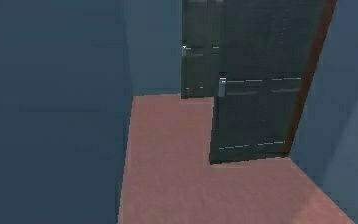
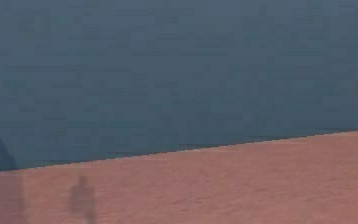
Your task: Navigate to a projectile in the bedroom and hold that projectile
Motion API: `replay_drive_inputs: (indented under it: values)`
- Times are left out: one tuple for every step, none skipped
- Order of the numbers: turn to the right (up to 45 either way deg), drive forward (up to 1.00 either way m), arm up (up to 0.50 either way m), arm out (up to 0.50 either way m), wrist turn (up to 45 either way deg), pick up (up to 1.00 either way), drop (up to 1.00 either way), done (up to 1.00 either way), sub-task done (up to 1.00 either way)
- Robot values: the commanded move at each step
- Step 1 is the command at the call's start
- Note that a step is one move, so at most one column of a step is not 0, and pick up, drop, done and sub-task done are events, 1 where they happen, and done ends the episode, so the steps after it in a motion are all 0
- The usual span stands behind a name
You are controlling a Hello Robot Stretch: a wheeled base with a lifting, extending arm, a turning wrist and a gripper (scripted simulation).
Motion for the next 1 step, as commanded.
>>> replay_drive_inputs:
  values:
    - [0.0, 1.0, 0.0, 0.0, 0.0, 0.0, 0.0, 0.0, 0.0]
